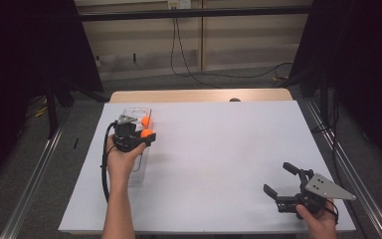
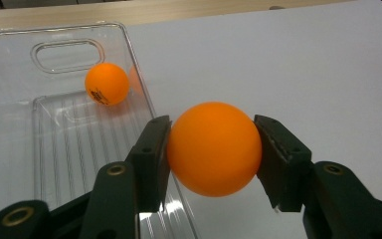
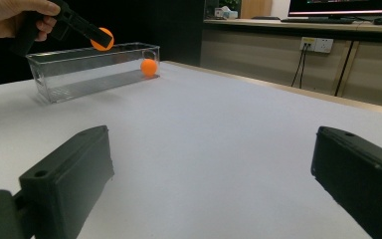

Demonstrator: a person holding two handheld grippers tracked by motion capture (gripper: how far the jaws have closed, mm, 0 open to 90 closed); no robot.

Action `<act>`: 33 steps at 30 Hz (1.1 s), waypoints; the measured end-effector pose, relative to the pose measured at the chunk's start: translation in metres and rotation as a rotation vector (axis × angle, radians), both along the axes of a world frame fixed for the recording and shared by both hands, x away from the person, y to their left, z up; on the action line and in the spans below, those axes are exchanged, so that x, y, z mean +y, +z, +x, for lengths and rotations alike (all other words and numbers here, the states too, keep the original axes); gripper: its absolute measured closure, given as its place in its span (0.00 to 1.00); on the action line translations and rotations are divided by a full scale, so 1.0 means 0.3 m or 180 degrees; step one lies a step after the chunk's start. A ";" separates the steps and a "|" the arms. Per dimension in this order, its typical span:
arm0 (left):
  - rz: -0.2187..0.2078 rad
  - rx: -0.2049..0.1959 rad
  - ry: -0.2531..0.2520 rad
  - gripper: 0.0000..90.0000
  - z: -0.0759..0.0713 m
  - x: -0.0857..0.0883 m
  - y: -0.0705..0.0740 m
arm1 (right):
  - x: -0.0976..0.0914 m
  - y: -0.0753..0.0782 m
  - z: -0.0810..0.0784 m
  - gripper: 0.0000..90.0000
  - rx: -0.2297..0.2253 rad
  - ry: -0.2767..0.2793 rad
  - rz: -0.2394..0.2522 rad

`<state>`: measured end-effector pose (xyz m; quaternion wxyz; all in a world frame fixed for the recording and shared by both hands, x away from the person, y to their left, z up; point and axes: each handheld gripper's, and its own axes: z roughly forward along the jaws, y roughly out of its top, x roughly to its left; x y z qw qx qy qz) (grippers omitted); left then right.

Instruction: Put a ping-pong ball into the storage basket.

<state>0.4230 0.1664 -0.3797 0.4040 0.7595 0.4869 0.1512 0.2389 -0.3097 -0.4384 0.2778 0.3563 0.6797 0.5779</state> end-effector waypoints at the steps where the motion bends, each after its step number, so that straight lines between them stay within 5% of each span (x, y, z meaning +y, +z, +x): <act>1: -0.0002 -0.0006 0.0002 0.57 0.000 0.001 0.000 | -0.002 0.000 -0.001 0.03 -0.0005 0.0004 -0.0011; 33: 0.0149 -0.0086 0.0144 0.57 -0.014 0.043 0.029 | -0.005 0.000 -0.006 0.03 -0.0006 -0.0001 -0.0009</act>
